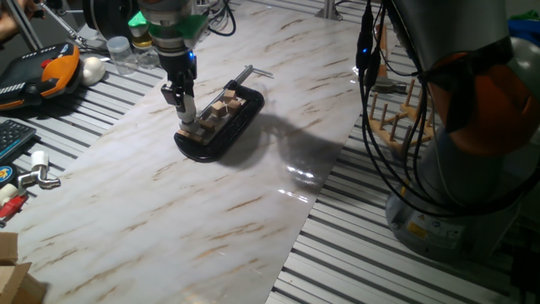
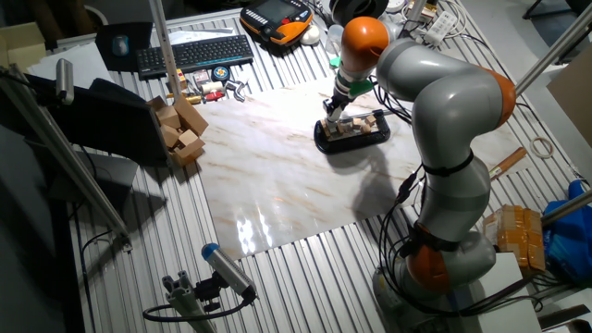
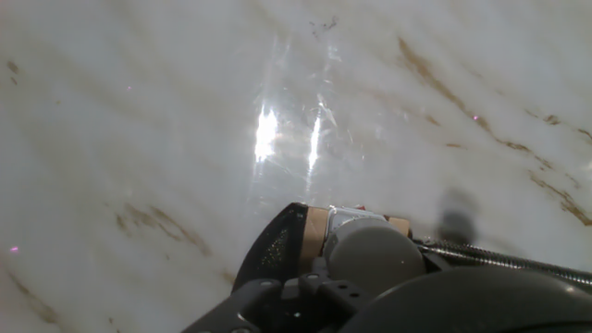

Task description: Install the light bulb by rotating it

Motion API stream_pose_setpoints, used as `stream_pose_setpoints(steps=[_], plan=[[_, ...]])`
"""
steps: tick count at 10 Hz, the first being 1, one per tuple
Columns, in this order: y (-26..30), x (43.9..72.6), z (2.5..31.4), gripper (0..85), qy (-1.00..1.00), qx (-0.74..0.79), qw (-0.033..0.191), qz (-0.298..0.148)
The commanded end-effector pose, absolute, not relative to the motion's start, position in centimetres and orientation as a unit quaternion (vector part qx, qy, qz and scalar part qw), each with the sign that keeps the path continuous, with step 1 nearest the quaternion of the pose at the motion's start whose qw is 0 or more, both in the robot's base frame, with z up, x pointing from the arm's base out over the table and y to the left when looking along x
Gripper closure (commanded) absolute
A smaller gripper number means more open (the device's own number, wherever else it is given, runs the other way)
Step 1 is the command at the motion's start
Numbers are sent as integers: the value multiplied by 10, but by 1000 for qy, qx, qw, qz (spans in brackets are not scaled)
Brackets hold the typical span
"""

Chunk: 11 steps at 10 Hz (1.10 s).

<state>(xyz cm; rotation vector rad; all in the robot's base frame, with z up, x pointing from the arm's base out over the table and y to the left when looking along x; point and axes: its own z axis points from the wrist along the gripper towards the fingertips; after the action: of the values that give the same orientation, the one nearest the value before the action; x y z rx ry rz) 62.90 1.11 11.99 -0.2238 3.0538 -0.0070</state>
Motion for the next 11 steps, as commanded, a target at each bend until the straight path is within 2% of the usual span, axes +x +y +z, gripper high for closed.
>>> stream_pose_setpoints(steps=[1, 11], plan=[[11, 629, 120, 510, 997, -67, 40, -4], [12, 629, 120, 510, 998, 37, 42, -1]])
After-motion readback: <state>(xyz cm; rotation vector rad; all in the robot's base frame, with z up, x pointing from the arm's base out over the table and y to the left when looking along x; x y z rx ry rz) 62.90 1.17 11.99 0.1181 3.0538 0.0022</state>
